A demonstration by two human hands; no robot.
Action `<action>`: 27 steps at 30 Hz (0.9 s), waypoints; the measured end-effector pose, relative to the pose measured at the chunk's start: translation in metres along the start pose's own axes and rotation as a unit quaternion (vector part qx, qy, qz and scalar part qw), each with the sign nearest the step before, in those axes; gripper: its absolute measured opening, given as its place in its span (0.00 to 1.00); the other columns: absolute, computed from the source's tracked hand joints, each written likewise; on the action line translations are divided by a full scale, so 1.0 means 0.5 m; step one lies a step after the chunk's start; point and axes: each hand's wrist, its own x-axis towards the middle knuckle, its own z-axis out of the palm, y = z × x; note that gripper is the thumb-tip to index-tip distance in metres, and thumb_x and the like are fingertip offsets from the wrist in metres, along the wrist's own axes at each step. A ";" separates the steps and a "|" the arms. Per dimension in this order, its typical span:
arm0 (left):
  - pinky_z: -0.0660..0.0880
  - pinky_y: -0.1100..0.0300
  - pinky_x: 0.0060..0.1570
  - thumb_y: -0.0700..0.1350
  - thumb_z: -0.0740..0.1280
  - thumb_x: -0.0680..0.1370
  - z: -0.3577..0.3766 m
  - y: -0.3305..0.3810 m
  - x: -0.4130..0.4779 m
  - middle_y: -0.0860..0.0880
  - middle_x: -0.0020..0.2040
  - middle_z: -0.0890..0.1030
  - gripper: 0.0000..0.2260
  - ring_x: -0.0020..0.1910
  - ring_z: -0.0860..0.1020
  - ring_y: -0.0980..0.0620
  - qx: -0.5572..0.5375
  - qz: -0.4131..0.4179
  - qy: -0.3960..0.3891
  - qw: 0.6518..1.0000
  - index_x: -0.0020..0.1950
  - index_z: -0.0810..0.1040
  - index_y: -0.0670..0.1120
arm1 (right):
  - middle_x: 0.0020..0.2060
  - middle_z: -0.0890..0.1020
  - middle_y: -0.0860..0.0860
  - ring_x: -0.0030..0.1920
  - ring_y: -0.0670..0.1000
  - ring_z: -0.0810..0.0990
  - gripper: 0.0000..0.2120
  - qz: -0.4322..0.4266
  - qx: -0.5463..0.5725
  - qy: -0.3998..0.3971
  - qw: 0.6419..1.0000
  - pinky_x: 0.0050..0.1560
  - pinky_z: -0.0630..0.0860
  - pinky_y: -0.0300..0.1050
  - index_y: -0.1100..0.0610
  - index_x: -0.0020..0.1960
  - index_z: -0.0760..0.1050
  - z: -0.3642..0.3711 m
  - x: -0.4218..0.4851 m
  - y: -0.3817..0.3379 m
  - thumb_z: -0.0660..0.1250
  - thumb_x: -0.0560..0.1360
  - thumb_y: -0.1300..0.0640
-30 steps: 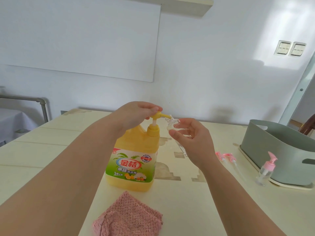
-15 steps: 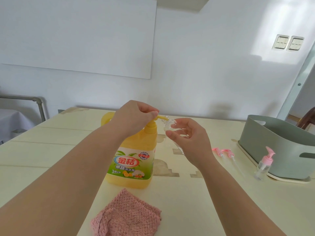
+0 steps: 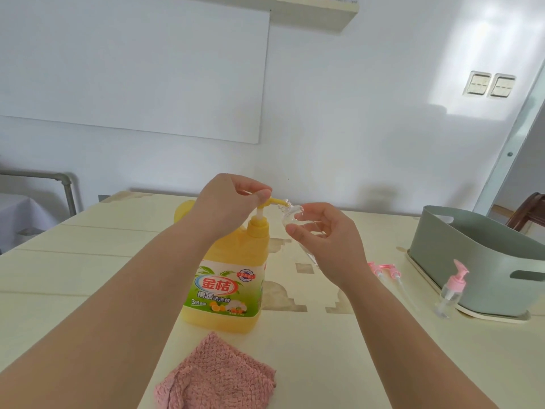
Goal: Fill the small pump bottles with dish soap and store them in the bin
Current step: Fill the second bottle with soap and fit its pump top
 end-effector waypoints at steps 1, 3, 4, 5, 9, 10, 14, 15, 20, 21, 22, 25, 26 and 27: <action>0.64 0.70 0.38 0.52 0.67 0.76 0.000 0.001 -0.001 0.60 0.44 0.80 0.06 0.46 0.75 0.64 0.000 -0.002 0.003 1.000 0.50 0.82 0.57 | 0.48 0.82 0.43 0.44 0.40 0.81 0.15 -0.001 0.001 -0.001 1.000 0.41 0.74 0.30 0.48 0.53 0.76 0.000 -0.001 -0.001 0.77 0.69 0.52; 0.63 0.70 0.37 0.53 0.67 0.76 0.004 -0.001 -0.001 0.60 0.44 0.80 0.06 0.44 0.74 0.63 0.018 -0.004 0.003 1.000 0.50 0.82 0.57 | 0.48 0.83 0.43 0.44 0.41 0.81 0.15 0.001 0.000 -0.002 1.000 0.41 0.75 0.32 0.47 0.52 0.76 0.003 -0.002 0.004 0.77 0.68 0.53; 0.64 0.70 0.37 0.53 0.66 0.76 0.006 -0.002 -0.002 0.58 0.46 0.80 0.06 0.45 0.75 0.62 0.030 -0.003 0.005 1.000 0.49 0.82 0.58 | 0.48 0.83 0.43 0.44 0.42 0.81 0.15 0.003 0.003 -0.002 1.000 0.41 0.75 0.32 0.47 0.52 0.76 0.004 -0.004 0.005 0.77 0.68 0.53; 0.64 0.69 0.38 0.54 0.66 0.76 0.010 -0.004 -0.003 0.57 0.48 0.80 0.06 0.47 0.75 0.60 0.039 -0.003 0.009 0.999 0.49 0.82 0.58 | 0.48 0.83 0.43 0.44 0.41 0.81 0.14 0.004 0.007 -0.001 1.000 0.41 0.75 0.31 0.47 0.51 0.76 0.004 -0.006 0.007 0.77 0.68 0.53; 0.68 0.60 0.55 0.56 0.65 0.76 0.021 -0.016 -0.012 0.58 0.55 0.79 0.08 0.58 0.74 0.56 0.076 0.001 0.037 0.996 0.52 0.82 0.58 | 0.48 0.83 0.44 0.42 0.39 0.81 0.14 0.005 0.014 -0.003 1.000 0.40 0.75 0.29 0.46 0.50 0.76 0.007 -0.012 0.011 0.77 0.69 0.54; 0.68 0.58 0.58 0.56 0.64 0.77 0.025 -0.020 -0.015 0.58 0.56 0.80 0.09 0.59 0.73 0.56 0.083 0.010 0.047 0.995 0.52 0.82 0.58 | 0.48 0.83 0.44 0.43 0.39 0.81 0.14 0.007 0.013 -0.003 1.000 0.41 0.75 0.29 0.47 0.51 0.76 0.009 -0.013 0.013 0.76 0.69 0.54; 0.67 0.51 0.63 0.54 0.64 0.78 0.037 -0.027 -0.030 0.58 0.53 0.81 0.09 0.58 0.74 0.55 0.116 0.075 0.089 0.986 0.51 0.82 0.56 | 0.47 0.83 0.45 0.44 0.42 0.82 0.13 0.020 0.026 0.000 0.999 0.40 0.76 0.30 0.48 0.51 0.77 0.013 -0.019 0.018 0.76 0.70 0.54; 0.67 0.51 0.63 0.53 0.63 0.78 0.038 -0.027 -0.033 0.58 0.53 0.81 0.09 0.58 0.74 0.55 0.122 0.086 0.094 0.984 0.51 0.82 0.55 | 0.47 0.84 0.45 0.45 0.43 0.83 0.13 0.025 0.034 0.000 0.999 0.40 0.76 0.31 0.49 0.52 0.77 0.014 -0.021 0.019 0.76 0.70 0.54; 0.68 0.52 0.63 0.54 0.62 0.78 0.027 -0.020 -0.028 0.59 0.56 0.80 0.10 0.60 0.73 0.54 0.160 0.073 0.066 0.982 0.53 0.81 0.57 | 0.46 0.84 0.47 0.46 0.47 0.83 0.12 0.059 0.046 -0.020 0.997 0.46 0.77 0.41 0.50 0.55 0.78 0.015 -0.025 0.019 0.73 0.72 0.53; 0.68 0.52 0.63 0.55 0.62 0.78 0.022 -0.018 -0.024 0.59 0.57 0.79 0.09 0.61 0.72 0.54 0.173 0.067 0.056 0.981 0.52 0.81 0.58 | 0.46 0.84 0.48 0.45 0.47 0.83 0.11 0.067 0.049 -0.028 0.996 0.46 0.76 0.40 0.50 0.55 0.77 0.014 -0.025 0.016 0.72 0.73 0.52; 0.68 0.52 0.63 0.55 0.62 0.78 0.018 -0.015 -0.020 0.59 0.57 0.79 0.09 0.61 0.72 0.54 0.180 0.064 0.049 0.980 0.52 0.81 0.58 | 0.46 0.85 0.49 0.45 0.47 0.84 0.10 0.073 0.056 -0.037 0.995 0.45 0.76 0.40 0.50 0.55 0.77 0.012 -0.025 0.012 0.71 0.74 0.52; 0.68 0.56 0.61 0.55 0.62 0.78 0.007 -0.003 -0.011 0.60 0.56 0.79 0.08 0.61 0.72 0.55 0.174 0.078 0.041 0.981 0.51 0.81 0.58 | 0.46 0.86 0.48 0.45 0.50 0.85 0.10 0.097 0.095 -0.067 0.988 0.42 0.77 0.42 0.52 0.56 0.78 0.006 -0.021 -0.003 0.68 0.76 0.52; 0.67 0.58 0.60 0.54 0.63 0.78 0.006 0.000 -0.009 0.60 0.56 0.78 0.08 0.60 0.72 0.56 0.171 0.086 0.040 0.981 0.51 0.81 0.57 | 0.46 0.86 0.49 0.45 0.50 0.85 0.10 0.111 0.115 -0.078 0.984 0.41 0.77 0.43 0.53 0.56 0.78 0.004 -0.019 -0.008 0.67 0.77 0.52; 0.66 0.60 0.59 0.53 0.63 0.78 0.005 0.003 -0.009 0.60 0.56 0.78 0.09 0.60 0.72 0.57 0.168 0.091 0.039 0.981 0.52 0.81 0.57 | 0.47 0.85 0.50 0.45 0.51 0.85 0.11 0.124 0.135 -0.091 0.979 0.40 0.77 0.43 0.54 0.57 0.79 0.002 -0.017 -0.011 0.66 0.78 0.52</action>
